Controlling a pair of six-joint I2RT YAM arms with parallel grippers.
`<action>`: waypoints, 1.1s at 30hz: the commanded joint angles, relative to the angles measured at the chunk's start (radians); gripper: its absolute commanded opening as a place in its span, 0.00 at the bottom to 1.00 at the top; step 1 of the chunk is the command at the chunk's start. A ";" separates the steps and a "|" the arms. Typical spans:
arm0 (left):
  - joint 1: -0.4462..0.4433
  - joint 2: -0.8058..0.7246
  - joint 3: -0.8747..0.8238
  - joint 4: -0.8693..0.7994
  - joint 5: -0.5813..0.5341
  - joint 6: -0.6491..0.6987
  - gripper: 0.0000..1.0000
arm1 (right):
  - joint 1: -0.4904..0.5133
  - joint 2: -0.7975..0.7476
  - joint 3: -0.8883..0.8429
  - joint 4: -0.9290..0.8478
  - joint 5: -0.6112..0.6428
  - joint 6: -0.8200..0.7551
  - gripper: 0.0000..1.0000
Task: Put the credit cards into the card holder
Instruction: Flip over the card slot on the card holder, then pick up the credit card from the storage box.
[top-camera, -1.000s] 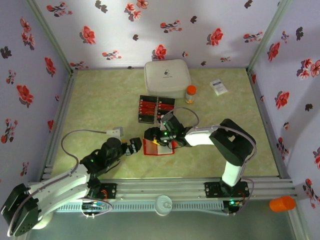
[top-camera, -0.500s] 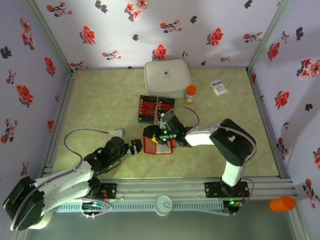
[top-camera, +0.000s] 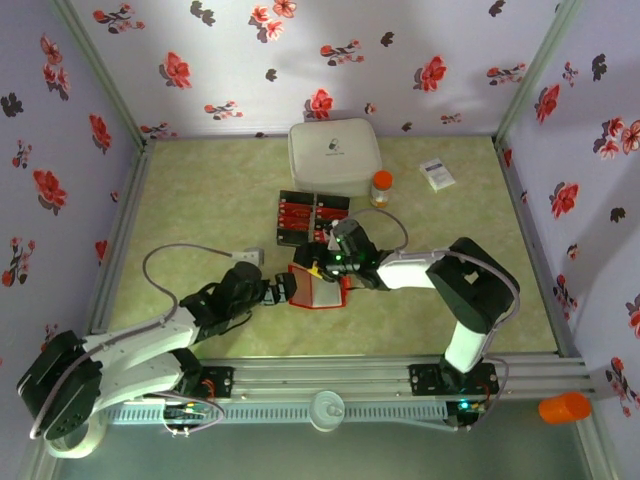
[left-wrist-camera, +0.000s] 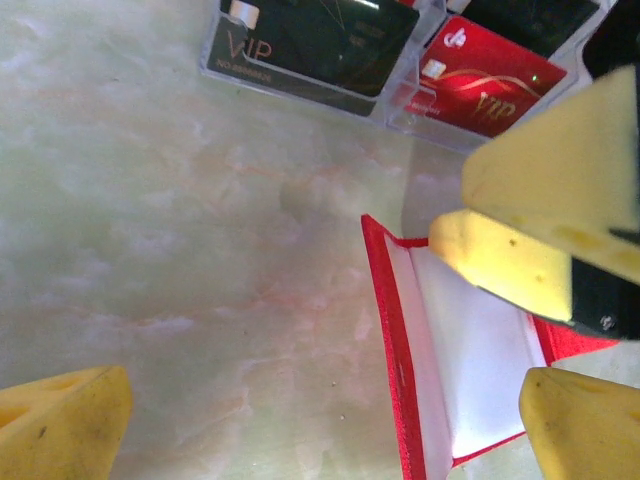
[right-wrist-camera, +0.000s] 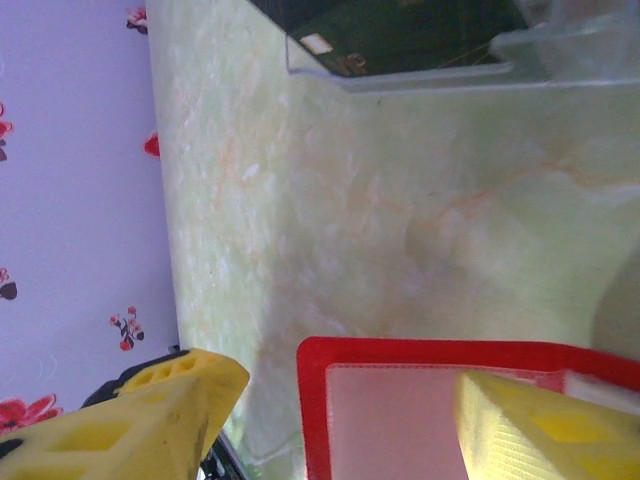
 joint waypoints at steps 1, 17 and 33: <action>-0.026 0.048 0.065 -0.009 -0.017 0.052 1.00 | -0.026 -0.048 -0.015 0.015 0.009 0.012 0.66; -0.067 0.252 0.146 -0.091 -0.129 0.058 1.00 | -0.121 -0.176 0.350 -0.882 0.220 -0.667 0.65; -0.049 0.265 0.065 -0.087 -0.161 0.039 1.00 | -0.096 0.077 0.711 -1.218 0.388 -1.055 0.38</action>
